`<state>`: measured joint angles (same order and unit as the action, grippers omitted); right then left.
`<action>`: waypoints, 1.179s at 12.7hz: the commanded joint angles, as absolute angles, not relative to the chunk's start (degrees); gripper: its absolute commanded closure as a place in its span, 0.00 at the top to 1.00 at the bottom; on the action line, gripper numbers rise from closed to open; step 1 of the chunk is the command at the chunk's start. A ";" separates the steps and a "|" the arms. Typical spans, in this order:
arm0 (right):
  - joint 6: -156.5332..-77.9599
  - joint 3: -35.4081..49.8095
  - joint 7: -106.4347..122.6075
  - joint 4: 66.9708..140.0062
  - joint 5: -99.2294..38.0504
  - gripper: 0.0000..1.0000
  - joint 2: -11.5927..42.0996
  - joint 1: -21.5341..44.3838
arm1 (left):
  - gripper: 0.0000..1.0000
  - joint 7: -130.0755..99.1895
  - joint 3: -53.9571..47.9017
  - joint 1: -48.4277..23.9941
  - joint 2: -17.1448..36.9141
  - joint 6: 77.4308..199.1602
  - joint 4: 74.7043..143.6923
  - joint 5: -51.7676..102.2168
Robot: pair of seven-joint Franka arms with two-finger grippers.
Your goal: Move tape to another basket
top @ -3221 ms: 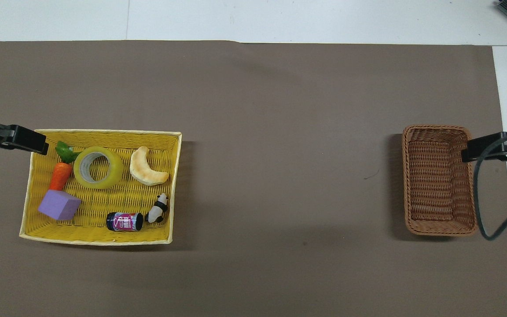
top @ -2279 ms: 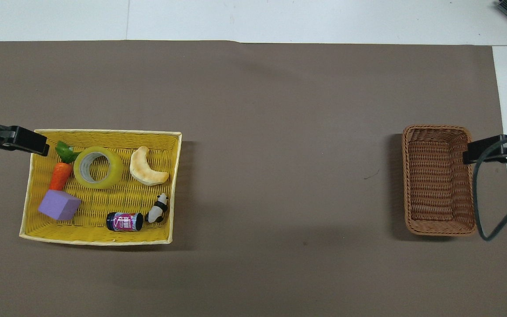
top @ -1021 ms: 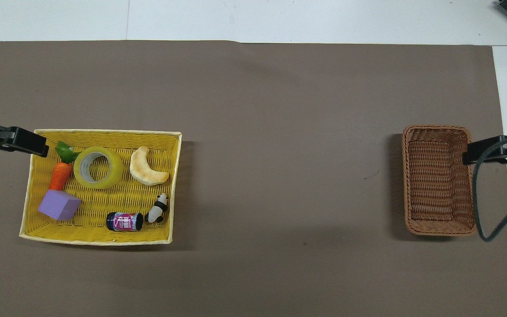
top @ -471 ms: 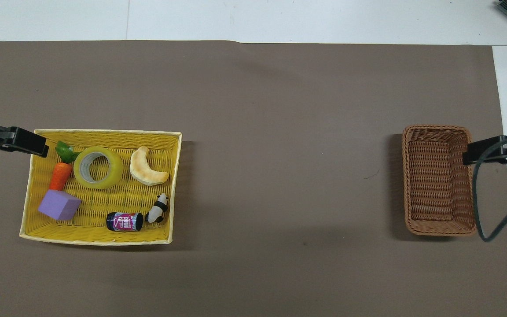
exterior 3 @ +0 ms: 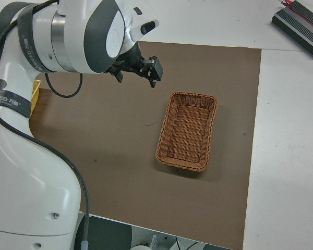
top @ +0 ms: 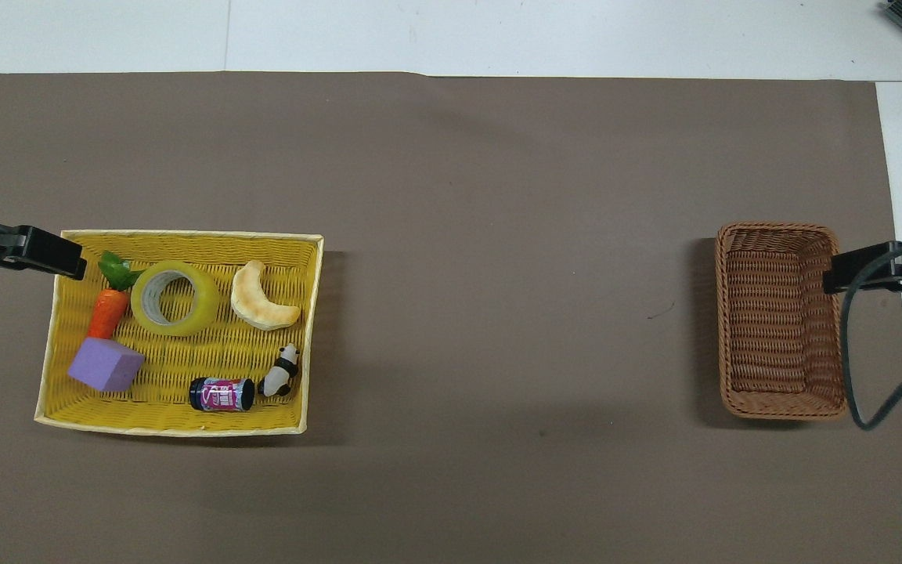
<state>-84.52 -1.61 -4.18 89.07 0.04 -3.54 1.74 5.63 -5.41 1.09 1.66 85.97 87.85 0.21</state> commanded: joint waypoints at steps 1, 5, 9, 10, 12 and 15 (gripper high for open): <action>-85.52 -1.14 -3.43 90.97 0.44 1.00 -5.10 1.05 | 1.00 5.98 -5.27 1.32 0.62 85.43 88.68 -0.18; -85.52 -1.14 -3.43 90.97 0.44 1.00 -5.01 1.05 | 1.00 6.06 -5.01 2.80 -0.35 86.31 90.87 -0.18; -85.52 -1.14 -3.34 90.97 0.44 1.00 -5.10 1.05 | 1.00 6.15 -5.01 4.48 -0.44 87.09 92.89 -0.18; -85.52 -1.14 -3.34 90.97 0.44 1.00 -5.10 1.05 | 1.00 5.98 -5.01 5.27 -0.53 89.36 94.64 -0.18; -85.52 -1.14 -3.34 90.97 0.35 1.00 -5.10 1.05 | 1.00 5.80 -5.01 6.15 -1.67 94.81 99.38 -0.18; -85.52 -1.14 -3.34 90.97 0.35 1.00 -5.01 1.05 | 1.00 4.14 -4.92 7.47 -1.67 98.42 103.70 -0.18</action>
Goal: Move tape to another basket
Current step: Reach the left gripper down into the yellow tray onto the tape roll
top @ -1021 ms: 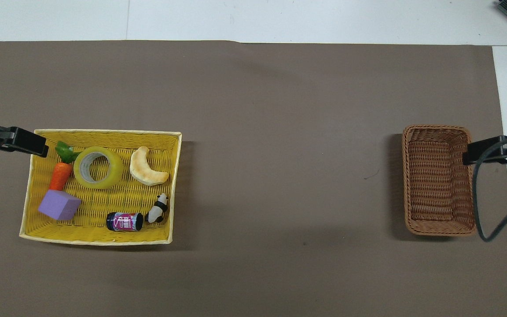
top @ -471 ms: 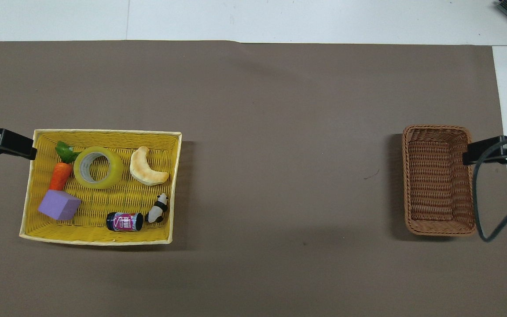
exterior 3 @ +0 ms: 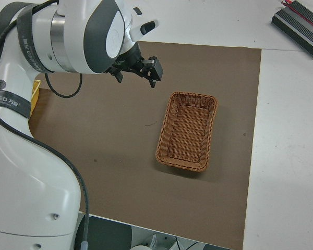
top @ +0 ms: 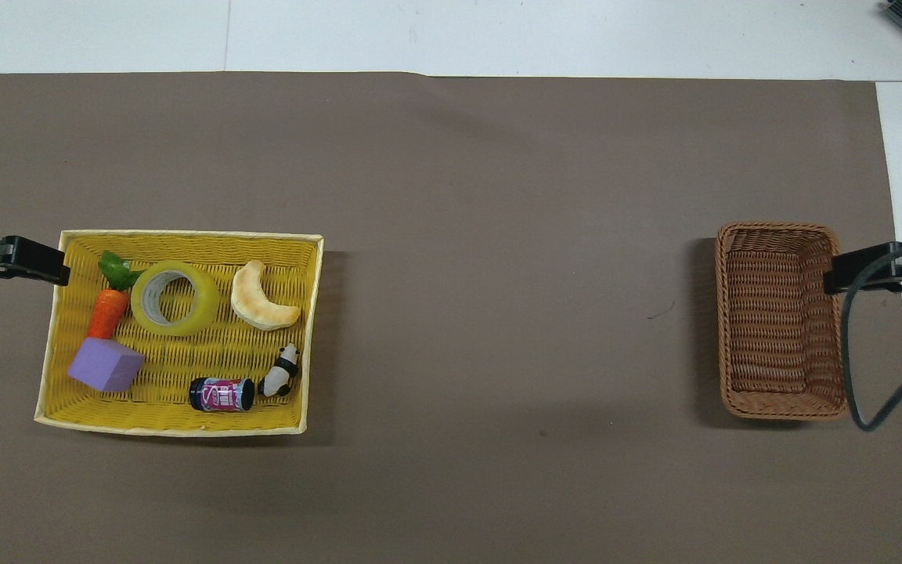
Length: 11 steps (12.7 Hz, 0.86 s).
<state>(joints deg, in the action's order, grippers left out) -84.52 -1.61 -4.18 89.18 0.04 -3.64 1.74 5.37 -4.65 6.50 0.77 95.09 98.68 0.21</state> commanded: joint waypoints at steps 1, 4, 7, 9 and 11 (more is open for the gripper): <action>-85.52 -1.14 -3.34 90.97 0.35 1.00 -5.10 1.05 | 1.00 2.30 -5.01 7.99 -1.67 99.74 104.93 -0.18; -85.52 -1.14 -3.34 90.97 0.26 1.00 -5.10 1.05 | 1.00 -8.31 -5.01 8.00 -1.50 105.18 110.28 -0.18; -85.52 -1.14 -3.34 90.97 0.26 1.00 -5.10 1.05 | 1.00 -16.06 -5.01 7.91 -1.06 109.07 113.90 -0.18; -85.52 -1.14 -3.34 90.97 0.26 1.00 -5.01 1.05 | 1.00 -19.41 -5.01 7.30 0.34 111.51 116.09 -0.09; -85.60 -1.14 -3.34 90.97 0.18 1.00 -5.10 1.05 | 1.00 -21.61 -5.10 7.03 1.40 115.38 119.16 -0.09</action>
